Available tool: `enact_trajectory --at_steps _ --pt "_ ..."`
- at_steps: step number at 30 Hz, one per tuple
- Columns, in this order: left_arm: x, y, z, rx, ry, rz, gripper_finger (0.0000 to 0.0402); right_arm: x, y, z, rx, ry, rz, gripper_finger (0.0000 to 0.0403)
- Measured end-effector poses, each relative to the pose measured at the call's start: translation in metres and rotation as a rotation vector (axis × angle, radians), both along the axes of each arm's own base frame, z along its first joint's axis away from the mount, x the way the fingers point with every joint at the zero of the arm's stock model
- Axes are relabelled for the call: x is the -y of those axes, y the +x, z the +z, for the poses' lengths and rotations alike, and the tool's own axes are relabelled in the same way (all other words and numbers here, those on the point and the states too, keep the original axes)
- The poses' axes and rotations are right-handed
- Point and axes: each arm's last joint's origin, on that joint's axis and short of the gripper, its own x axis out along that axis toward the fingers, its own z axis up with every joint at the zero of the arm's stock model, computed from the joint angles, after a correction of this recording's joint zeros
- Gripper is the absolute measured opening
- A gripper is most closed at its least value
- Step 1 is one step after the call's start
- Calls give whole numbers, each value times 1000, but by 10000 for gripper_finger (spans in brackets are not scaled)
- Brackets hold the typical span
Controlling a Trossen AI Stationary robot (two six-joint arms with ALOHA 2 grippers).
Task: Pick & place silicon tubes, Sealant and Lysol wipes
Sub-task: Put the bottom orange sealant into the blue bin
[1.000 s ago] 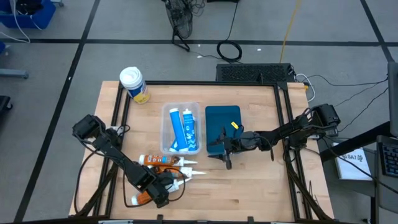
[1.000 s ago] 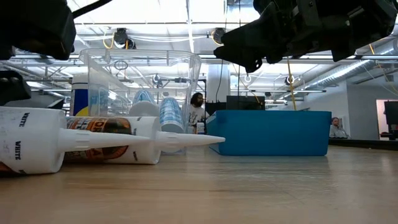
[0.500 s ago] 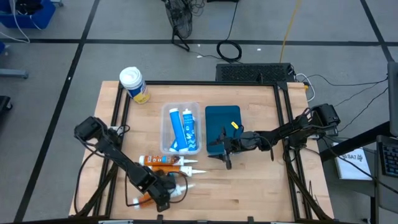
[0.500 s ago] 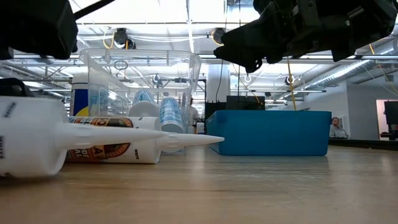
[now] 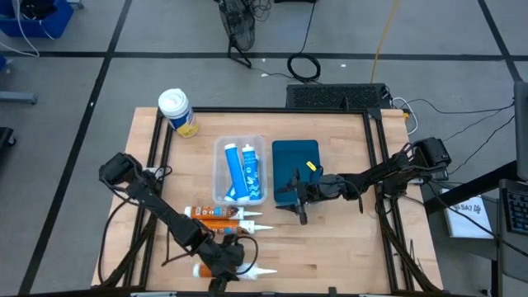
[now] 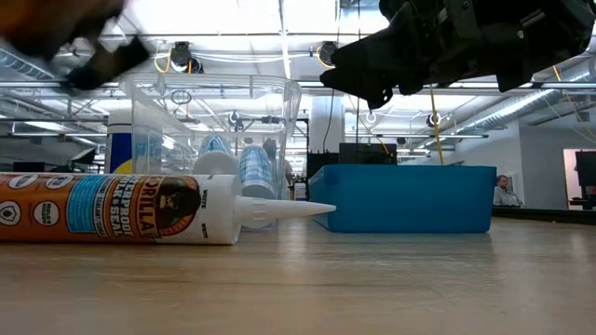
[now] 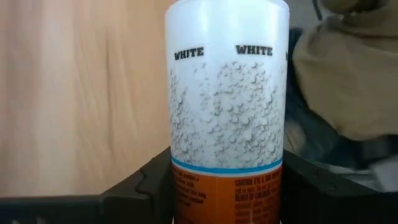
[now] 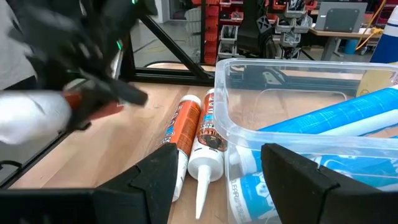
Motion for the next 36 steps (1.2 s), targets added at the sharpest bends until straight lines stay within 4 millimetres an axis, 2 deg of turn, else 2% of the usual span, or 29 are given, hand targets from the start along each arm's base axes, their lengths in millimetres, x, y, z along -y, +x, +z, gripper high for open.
enact_trajectory --at_steps 7,12,15,19,26,32,36 --pt "-1 6 91 506 254 -134 208 0 0 1 8 0 -1 212" --pt "-12 4 125 754 519 -131 208 0 0 1 10 -2 0 212" --pt "-27 8 130 795 590 -94 208 0 0 2 17 -9 1 212" --pt "-54 24 125 757 621 -44 208 0 0 2 27 -25 3 212" --pt "-105 50 123 730 569 -83 207 0 0 1 21 -58 3 212" --pt "-144 47 153 872 568 -91 207 4 -2 -1 -30 -123 -87 212" --pt "-171 46 151 895 560 -64 207 9 -8 -4 -87 -181 -207 212"
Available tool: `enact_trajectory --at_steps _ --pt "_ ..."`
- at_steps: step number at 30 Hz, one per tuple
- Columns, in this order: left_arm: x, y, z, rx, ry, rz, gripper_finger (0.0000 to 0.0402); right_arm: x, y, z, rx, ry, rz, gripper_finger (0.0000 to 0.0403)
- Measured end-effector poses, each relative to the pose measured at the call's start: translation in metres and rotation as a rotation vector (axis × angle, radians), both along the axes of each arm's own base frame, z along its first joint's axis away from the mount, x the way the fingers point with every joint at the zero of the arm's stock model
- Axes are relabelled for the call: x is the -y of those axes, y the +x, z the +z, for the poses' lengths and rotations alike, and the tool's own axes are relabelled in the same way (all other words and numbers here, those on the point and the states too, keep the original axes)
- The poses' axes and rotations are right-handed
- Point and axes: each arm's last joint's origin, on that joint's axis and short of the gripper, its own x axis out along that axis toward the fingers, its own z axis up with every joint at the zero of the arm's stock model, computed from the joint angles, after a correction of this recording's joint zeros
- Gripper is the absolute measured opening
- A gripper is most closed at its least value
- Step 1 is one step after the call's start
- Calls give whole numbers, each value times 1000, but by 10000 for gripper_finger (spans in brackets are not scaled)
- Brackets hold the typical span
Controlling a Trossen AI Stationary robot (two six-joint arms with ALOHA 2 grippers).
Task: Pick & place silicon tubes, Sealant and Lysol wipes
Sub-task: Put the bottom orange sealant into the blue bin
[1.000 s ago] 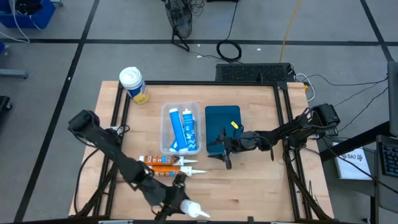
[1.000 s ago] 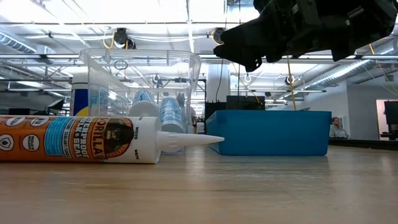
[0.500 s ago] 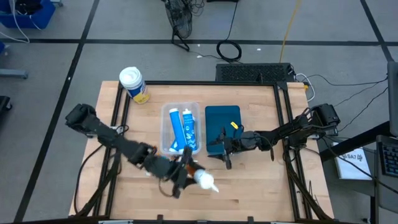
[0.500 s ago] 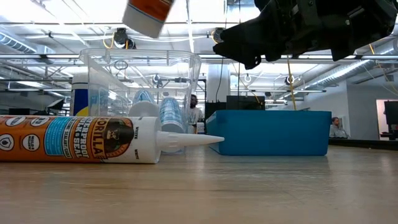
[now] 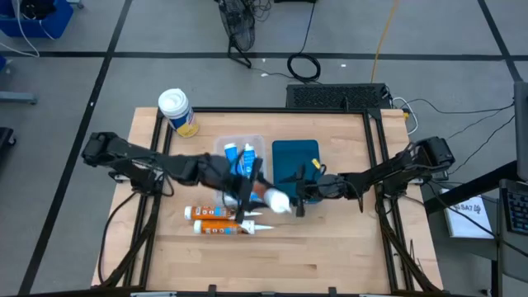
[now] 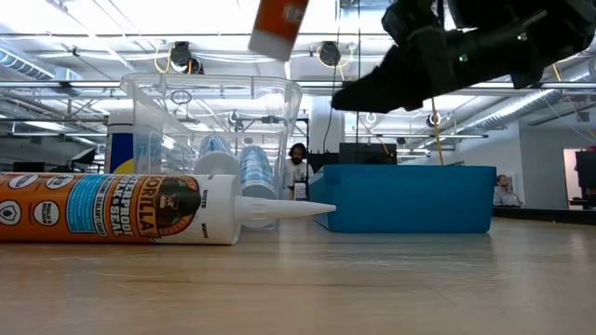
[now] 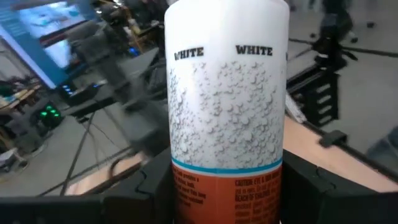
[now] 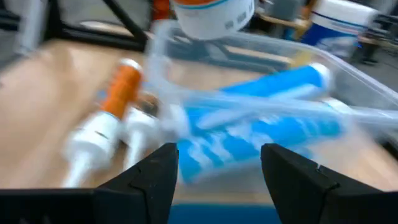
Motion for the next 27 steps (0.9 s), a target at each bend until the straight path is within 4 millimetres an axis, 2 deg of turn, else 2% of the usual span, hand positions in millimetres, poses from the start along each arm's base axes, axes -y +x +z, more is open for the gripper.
enact_trajectory --at_steps 6,10,16,21,27 --pt "-50 0 -3 156 -208 97 206 4 -10 7 -6 -2 -78 212" --pt "-73 -3 -15 179 -260 110 206 8 -23 18 -7 44 -105 212" --pt "-85 -10 -34 299 -285 52 206 16 -45 24 23 56 -122 212" --pt "-88 -12 -46 356 -294 17 206 26 -49 28 167 61 -149 212" --pt "-86 -8 -56 314 -316 13 206 35 -44 35 349 49 -116 223"
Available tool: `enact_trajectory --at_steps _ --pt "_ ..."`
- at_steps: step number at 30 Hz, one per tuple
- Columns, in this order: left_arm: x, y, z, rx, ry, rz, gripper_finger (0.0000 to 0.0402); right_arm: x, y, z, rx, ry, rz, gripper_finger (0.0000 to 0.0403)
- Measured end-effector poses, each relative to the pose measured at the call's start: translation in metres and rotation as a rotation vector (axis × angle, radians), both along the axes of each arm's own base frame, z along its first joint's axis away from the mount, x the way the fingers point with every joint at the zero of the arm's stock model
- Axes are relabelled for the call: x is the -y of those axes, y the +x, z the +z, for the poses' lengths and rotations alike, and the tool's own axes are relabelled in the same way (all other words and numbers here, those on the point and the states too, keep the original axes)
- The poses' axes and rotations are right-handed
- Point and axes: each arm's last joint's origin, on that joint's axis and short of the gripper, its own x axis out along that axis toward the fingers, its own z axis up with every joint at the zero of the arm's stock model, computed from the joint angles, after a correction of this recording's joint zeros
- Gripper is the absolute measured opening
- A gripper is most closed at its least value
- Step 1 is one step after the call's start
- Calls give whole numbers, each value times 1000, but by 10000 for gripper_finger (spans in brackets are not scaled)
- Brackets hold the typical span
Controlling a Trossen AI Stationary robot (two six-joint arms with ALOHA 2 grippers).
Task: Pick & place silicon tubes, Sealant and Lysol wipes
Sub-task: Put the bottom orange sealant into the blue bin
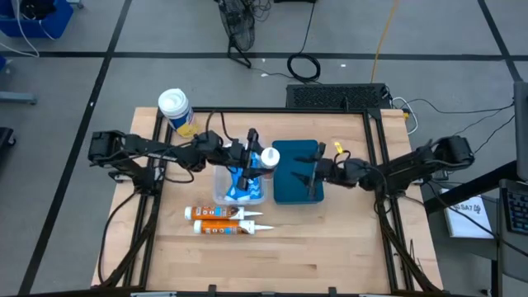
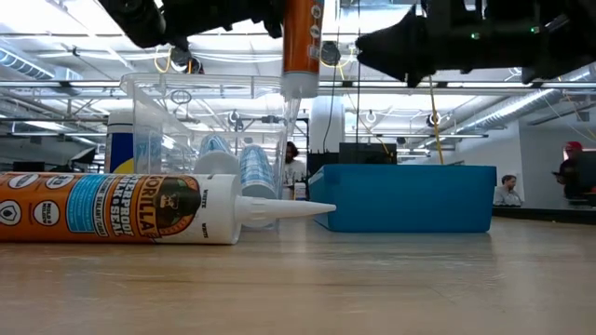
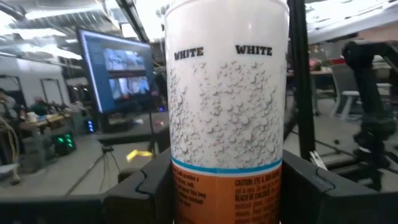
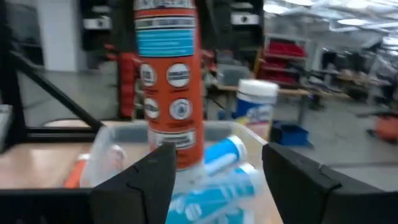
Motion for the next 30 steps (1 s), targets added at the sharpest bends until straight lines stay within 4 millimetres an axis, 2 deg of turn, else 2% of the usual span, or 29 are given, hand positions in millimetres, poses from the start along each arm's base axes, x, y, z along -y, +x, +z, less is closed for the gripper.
enact_trajectory --at_steps 5,9,13,21,30 --pt "2 0 0 4 0 -6 206 1 9 5 51 -15 141 274" --pt "3 0 0 3 0 -8 206 0 24 9 56 -15 139 320" --pt "4 1 -1 -18 -2 -9 206 -1 41 16 71 -15 140 346" --pt "8 2 -3 -34 -4 -19 206 -6 68 28 104 -16 243 340" --pt "12 2 -4 -44 3 -25 206 -2 72 30 75 -3 230 297"
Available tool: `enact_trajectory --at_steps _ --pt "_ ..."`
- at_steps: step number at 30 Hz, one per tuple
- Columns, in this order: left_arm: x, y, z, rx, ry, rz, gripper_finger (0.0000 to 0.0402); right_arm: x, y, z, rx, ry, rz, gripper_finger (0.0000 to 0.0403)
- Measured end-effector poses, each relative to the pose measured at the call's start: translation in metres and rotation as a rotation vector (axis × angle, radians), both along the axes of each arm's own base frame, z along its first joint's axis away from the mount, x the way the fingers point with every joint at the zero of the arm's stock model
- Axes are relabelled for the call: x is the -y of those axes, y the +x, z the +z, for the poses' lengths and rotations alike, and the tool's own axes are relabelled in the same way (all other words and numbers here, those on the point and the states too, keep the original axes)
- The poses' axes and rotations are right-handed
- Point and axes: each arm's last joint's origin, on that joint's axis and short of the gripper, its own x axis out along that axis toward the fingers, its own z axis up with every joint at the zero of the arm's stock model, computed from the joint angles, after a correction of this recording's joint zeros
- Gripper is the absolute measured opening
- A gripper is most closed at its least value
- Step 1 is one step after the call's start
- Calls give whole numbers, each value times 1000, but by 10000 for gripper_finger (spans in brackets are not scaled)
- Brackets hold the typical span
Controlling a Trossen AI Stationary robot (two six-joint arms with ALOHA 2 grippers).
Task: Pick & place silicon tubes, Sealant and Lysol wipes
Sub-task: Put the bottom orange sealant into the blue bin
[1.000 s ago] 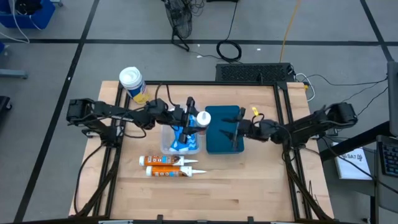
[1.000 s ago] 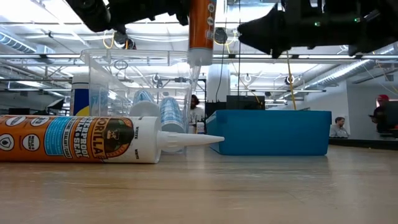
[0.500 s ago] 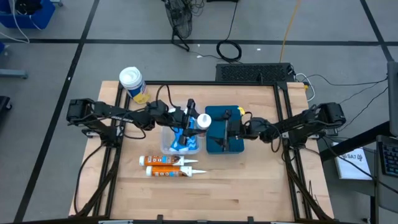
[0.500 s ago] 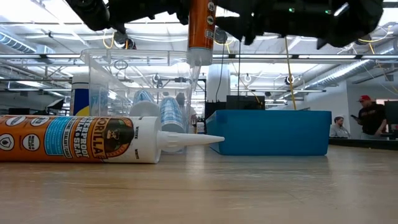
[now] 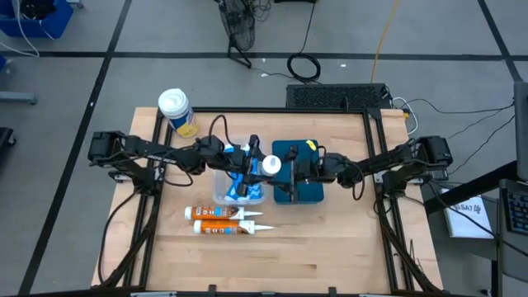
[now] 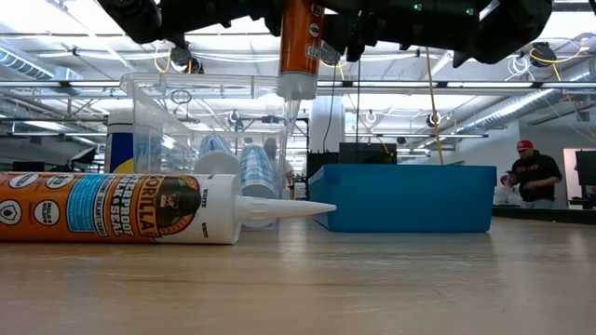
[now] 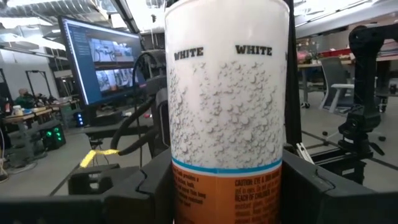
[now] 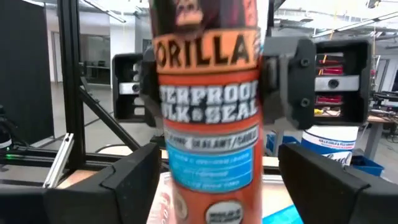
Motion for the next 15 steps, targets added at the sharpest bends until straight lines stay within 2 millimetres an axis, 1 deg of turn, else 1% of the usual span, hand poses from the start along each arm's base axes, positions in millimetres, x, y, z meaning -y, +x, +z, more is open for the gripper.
enact_trajectory --at_steps 5,12,15 --pt "0 0 0 3 1 1 206 0 0 0 -2 0 0 259" --pt "2 0 1 0 -14 -6 200 -1 7 6 -46 -12 24 195" --pt "5 0 1 -2 -13 -11 196 -1 7 6 -50 -27 28 192"
